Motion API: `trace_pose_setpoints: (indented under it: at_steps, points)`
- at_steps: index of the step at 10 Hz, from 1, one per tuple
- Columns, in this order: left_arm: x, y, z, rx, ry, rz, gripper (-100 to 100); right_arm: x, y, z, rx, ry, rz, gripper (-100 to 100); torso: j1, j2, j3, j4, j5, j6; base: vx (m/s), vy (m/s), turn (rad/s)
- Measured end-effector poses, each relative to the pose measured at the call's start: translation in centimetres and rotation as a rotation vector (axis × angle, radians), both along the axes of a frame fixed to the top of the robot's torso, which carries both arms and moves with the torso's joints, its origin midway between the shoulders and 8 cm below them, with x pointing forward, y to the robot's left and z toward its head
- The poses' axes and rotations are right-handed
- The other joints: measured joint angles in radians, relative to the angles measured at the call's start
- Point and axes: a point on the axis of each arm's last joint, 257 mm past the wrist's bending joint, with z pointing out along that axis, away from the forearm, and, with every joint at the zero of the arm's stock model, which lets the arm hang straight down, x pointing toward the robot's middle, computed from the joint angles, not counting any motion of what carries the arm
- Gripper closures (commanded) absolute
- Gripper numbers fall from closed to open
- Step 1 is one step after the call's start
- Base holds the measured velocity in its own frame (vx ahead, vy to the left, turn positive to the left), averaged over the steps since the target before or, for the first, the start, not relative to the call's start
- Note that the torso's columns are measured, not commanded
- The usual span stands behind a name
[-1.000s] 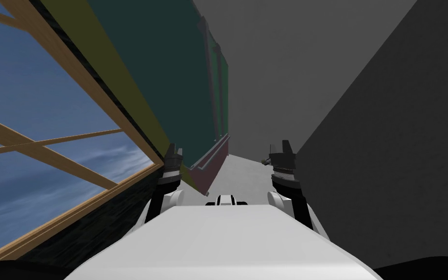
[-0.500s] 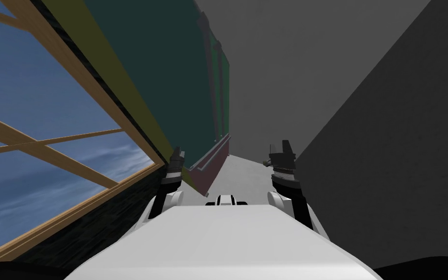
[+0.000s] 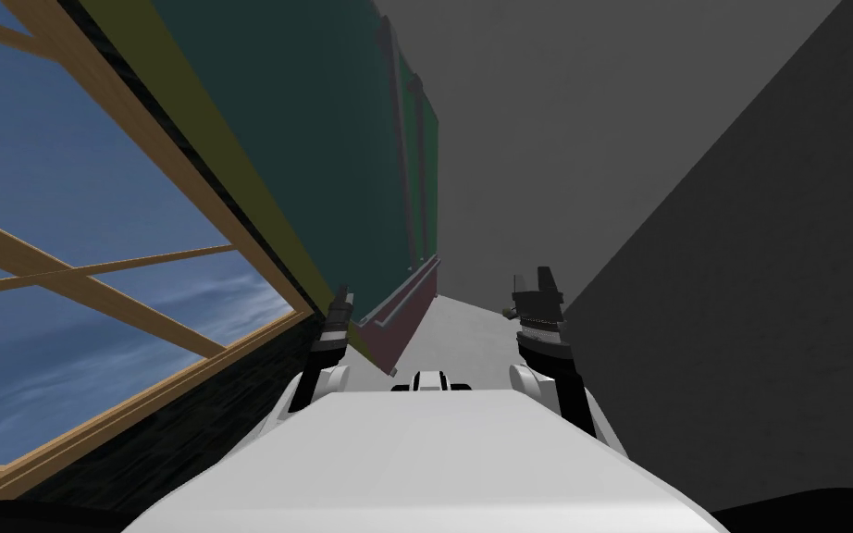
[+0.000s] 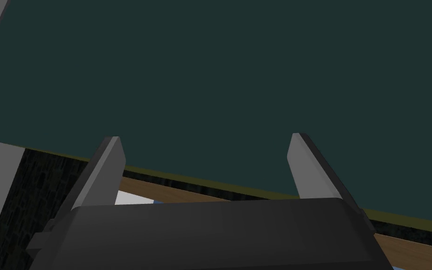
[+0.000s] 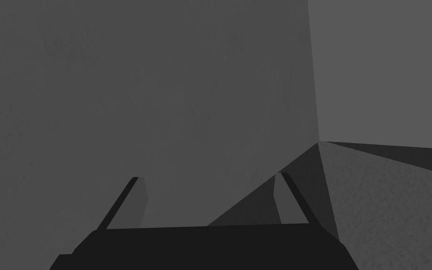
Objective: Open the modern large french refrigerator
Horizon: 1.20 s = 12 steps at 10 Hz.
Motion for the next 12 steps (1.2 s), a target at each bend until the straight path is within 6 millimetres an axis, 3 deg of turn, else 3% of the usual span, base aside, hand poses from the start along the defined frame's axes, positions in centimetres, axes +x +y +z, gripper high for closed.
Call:
trace_pose_setpoints:
  at_steps: [12]
  points:
    - [1.8, 2.8, -8.0, 0.047, 0.110, 0.031, -100, 0.0, 0.0, 0.0, 0.000, 0.000, 0.000, 0, 0.015, -0.017, -0.009, -0.010, 0.008, -0.001, 0.028, -0.025, 0.036]
